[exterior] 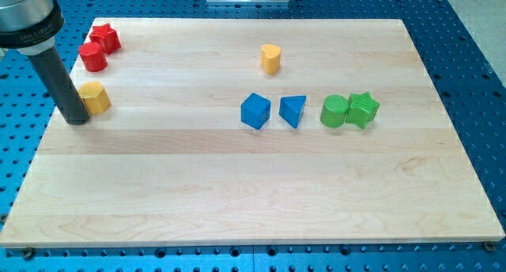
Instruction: Slide the hexagon below the red circle
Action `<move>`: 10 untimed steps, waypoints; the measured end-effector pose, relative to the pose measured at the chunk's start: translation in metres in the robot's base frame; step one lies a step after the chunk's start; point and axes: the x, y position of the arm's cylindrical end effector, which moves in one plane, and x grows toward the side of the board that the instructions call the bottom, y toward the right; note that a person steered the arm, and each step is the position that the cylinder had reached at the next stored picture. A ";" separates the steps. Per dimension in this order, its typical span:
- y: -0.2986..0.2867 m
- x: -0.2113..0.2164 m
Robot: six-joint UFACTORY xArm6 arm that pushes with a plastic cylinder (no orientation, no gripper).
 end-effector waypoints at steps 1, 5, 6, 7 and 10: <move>0.015 0.028; 0.005 -0.033; -0.047 -0.011; -0.048 -0.051; -0.041 -0.156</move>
